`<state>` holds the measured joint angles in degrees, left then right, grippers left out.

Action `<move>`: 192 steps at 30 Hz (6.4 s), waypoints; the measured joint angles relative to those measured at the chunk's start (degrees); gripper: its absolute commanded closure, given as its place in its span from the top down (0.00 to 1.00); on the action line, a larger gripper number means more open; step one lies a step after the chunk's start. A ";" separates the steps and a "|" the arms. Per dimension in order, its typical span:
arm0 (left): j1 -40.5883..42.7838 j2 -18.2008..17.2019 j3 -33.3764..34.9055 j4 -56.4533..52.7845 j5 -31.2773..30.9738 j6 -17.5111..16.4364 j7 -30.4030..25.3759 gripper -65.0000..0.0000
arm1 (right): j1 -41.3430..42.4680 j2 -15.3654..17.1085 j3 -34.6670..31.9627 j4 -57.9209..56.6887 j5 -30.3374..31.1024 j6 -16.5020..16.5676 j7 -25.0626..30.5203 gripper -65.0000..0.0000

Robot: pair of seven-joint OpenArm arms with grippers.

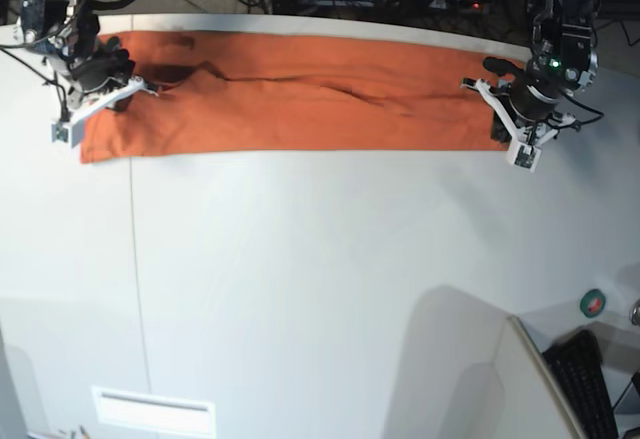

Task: Layout the t-shirt on the table in an organized manner, then fold the t-shirt properly
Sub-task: 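Pull the folded strip ends apart with both grippers to straighten it, then release the strip end with the left gripper and regrasp it, then drag the strip end with the left gripper toward the right gripper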

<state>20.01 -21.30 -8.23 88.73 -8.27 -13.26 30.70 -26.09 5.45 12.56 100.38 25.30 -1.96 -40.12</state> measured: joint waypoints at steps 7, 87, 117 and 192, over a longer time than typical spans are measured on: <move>1.07 -0.20 -0.76 0.42 -0.61 -0.02 -0.02 0.34 | -1.90 0.00 0.02 0.57 -0.17 0.00 -0.04 0.41; -15.89 2.10 -8.15 -25.35 -31.71 -1.73 -0.22 0.88 | 9.49 3.06 -0.42 -5.95 0.02 0.04 9.14 0.00; -6.54 0.61 -5.05 -10.56 -31.58 3.02 -4.81 0.00 | 9.35 3.04 -0.24 -5.92 0.17 0.04 9.18 0.00; -10.86 20.00 30.10 -4.79 -5.35 14.53 -4.48 0.31 | 10.16 3.04 -0.28 -5.97 0.22 0.04 9.09 0.00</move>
<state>9.15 -1.30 21.87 83.94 -13.63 1.28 26.22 -15.92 8.49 12.27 94.41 25.52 -1.91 -31.03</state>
